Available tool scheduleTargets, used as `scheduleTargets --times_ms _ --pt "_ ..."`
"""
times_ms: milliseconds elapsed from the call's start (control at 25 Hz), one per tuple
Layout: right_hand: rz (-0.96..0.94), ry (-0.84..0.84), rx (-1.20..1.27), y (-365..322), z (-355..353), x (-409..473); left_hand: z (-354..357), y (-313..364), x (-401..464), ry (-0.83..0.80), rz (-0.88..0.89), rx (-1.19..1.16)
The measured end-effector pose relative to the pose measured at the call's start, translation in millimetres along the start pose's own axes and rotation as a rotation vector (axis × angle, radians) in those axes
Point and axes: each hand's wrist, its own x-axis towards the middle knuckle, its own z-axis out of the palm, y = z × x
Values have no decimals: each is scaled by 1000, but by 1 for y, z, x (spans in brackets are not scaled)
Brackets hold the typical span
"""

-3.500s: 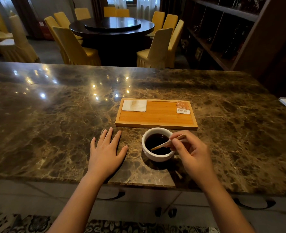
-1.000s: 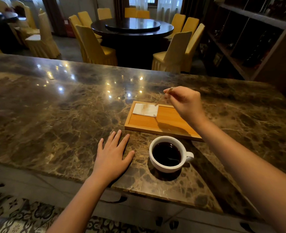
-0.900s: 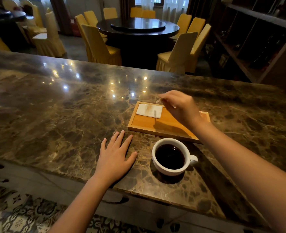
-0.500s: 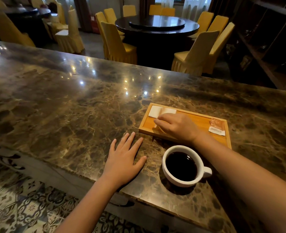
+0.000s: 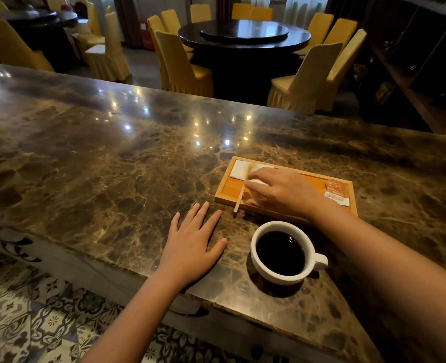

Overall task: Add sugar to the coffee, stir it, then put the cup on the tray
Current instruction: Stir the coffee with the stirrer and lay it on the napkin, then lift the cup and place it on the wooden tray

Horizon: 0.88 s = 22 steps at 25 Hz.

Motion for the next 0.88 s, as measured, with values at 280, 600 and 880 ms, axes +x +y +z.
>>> scheduleTargets --times_ms 280,600,880 --pt "682 109 482 -35 -39 -80 2 -2 0 8 15 -5" --pt "939 158 821 -101 -34 -130 2 -4 3 -2 34 6" --pt "1085 347 1160 -128 -20 -130 0 -3 3 -13 46 8"
